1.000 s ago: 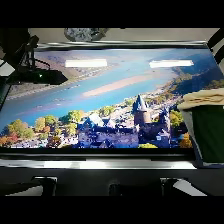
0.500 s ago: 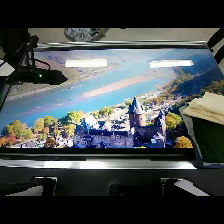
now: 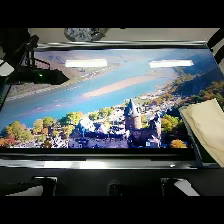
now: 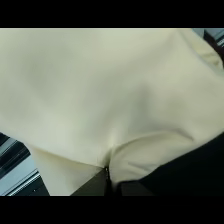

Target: Fold the shirts.

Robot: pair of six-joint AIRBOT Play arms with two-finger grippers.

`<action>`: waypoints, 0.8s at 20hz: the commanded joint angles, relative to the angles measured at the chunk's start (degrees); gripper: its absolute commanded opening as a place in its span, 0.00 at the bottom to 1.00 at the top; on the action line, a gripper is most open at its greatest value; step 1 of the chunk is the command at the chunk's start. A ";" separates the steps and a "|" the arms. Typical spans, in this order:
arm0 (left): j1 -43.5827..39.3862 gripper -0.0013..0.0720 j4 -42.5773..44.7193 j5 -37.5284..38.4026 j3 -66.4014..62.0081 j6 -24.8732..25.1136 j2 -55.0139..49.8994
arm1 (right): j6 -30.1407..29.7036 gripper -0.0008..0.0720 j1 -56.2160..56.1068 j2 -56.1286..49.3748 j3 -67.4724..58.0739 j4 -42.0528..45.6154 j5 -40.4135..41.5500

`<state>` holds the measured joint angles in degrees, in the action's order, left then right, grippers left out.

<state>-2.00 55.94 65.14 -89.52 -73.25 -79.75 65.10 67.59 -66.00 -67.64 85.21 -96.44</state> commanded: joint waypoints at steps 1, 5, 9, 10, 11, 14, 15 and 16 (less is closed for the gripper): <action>-0.04 0.05 -2.47 0.35 0.02 -0.02 0.04 | 0.31 0.34 0.00 0.83 6.32 1.53 4.81; 0.00 0.05 -3.02 0.87 -0.72 0.00 0.68 | -5.86 0.98 -0.02 0.94 -2.86 3.65 7.04; -0.92 0.04 8.39 0.90 -10.27 -0.79 0.66 | -8.35 0.94 -1.64 0.94 -26.56 -4.85 26.84; -2.58 0.04 21.18 0.63 -14.29 -5.20 0.39 | -12.07 0.93 -4.85 0.94 -31.69 -7.82 32.50; -4.48 0.04 34.93 0.09 -17.11 -10.69 0.11 | -14.93 0.93 -9.64 0.92 -35.34 -8.87 36.00; -7.02 0.05 53.57 0.59 -18.71 -18.58 -0.85 | -11.63 0.93 -28.28 0.11 -37.09 -8.70 29.59; -7.02 0.08 52.24 4.04 -18.38 -18.97 -1.46 | -4.72 0.93 -35.06 -1.33 -36.85 -8.70 20.81; -7.02 0.28 49.68 10.16 -17.64 -19.71 -2.45 | -1.14 0.93 -41.33 -3.15 -35.74 -8.72 14.38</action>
<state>-7.81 96.55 67.55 -106.10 -87.57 -80.77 56.07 41.41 -66.65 -101.51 77.84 -71.31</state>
